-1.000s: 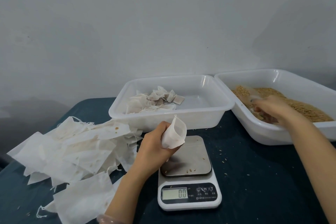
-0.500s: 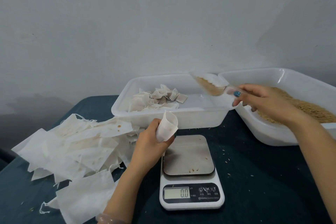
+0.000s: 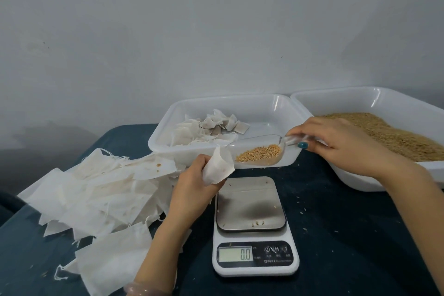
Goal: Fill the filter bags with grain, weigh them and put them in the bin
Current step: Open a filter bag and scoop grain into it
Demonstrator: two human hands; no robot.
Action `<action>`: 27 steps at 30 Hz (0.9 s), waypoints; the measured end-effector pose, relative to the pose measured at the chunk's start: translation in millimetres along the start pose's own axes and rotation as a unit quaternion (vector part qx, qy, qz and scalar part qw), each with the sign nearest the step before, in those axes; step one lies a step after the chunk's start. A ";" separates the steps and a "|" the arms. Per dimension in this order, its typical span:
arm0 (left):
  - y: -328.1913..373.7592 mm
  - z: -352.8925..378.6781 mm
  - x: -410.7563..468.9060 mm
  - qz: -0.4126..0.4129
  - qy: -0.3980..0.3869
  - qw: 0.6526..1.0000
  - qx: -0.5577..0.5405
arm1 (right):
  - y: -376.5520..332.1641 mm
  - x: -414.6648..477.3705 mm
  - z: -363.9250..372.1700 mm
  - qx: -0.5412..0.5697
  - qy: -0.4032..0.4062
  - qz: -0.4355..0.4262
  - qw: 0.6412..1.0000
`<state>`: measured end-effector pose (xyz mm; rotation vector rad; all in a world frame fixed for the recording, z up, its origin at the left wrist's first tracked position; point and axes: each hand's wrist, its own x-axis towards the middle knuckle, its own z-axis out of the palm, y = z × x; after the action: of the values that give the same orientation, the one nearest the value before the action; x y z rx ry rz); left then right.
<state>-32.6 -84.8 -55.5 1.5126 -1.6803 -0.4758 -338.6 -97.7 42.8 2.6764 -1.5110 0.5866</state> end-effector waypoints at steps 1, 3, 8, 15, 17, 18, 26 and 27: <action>-0.2 -0.4 -0.4 0.004 -0.002 1.000 0.001 | -1.9 2.2 -1.2 -0.015 0.002 -0.007 1.000; 0.1 -0.9 -1.6 0.015 -0.008 1.000 0.008 | -4.6 6.6 -3.4 -0.043 0.006 -0.015 0.999; 6.6 -0.2 -4.2 0.045 -0.031 0.998 0.013 | -13.5 14.3 -9.4 -0.078 0.051 -0.055 0.994; 17.1 2.7 -9.5 0.070 -0.057 0.995 -0.033 | -20.5 26.8 -18.5 -0.156 0.146 -0.159 0.964; 18.9 4.4 -10.0 0.072 -0.063 0.994 -0.057 | -20.0 29.8 -20.3 -0.161 0.158 -0.173 0.959; 19.4 4.9 -10.3 0.075 -0.066 0.993 -0.064 | -19.5 30.9 -21.0 -0.164 0.161 -0.176 0.957; 19.6 7.7 -11.3 0.059 -0.090 0.985 -0.137 | -20.8 33.8 -29.6 -0.161 0.177 -0.186 0.953; 20.4 7.5 -11.8 0.057 -0.093 0.983 -0.147 | -21.9 33.6 -30.5 -0.159 0.177 -0.187 0.953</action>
<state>-52.0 -71.1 -48.6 1.1804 -1.7389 -0.7848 -314.4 -107.9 85.9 2.3570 -0.8907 0.6812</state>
